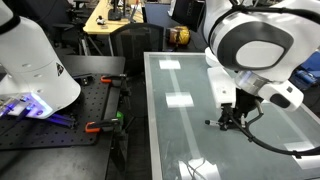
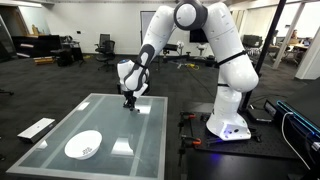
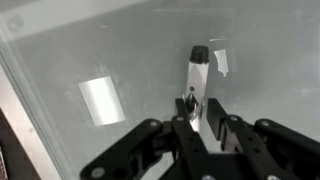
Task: Put the marker in the bowl
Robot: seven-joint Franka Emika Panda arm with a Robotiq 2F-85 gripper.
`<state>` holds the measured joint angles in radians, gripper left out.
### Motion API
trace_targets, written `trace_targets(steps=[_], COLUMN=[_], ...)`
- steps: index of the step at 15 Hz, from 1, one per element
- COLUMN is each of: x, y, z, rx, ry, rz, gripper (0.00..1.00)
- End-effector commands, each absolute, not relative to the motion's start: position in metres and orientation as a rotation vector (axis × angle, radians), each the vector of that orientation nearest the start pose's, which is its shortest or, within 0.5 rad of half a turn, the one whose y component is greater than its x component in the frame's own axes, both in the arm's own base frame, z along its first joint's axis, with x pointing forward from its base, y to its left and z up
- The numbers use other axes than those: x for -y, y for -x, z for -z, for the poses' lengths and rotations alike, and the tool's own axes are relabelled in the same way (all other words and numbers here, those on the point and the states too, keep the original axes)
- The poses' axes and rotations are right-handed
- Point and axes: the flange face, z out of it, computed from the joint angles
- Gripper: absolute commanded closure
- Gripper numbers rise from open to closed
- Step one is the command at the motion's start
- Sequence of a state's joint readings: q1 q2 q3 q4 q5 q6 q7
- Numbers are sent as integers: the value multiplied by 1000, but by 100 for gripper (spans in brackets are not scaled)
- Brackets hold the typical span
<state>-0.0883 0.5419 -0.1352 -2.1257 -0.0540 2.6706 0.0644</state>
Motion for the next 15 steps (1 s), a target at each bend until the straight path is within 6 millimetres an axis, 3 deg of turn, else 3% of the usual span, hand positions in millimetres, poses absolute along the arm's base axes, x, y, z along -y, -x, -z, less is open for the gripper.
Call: trace_targets(steps=[1, 6, 15], x=[130, 124, 82], y=[-564, -564, -575], z=[-153, -176, -258], rx=[-354, -333, -100], ry=[3199, 3223, 3258], rz=[24, 52, 251], gripper=[100, 95, 95])
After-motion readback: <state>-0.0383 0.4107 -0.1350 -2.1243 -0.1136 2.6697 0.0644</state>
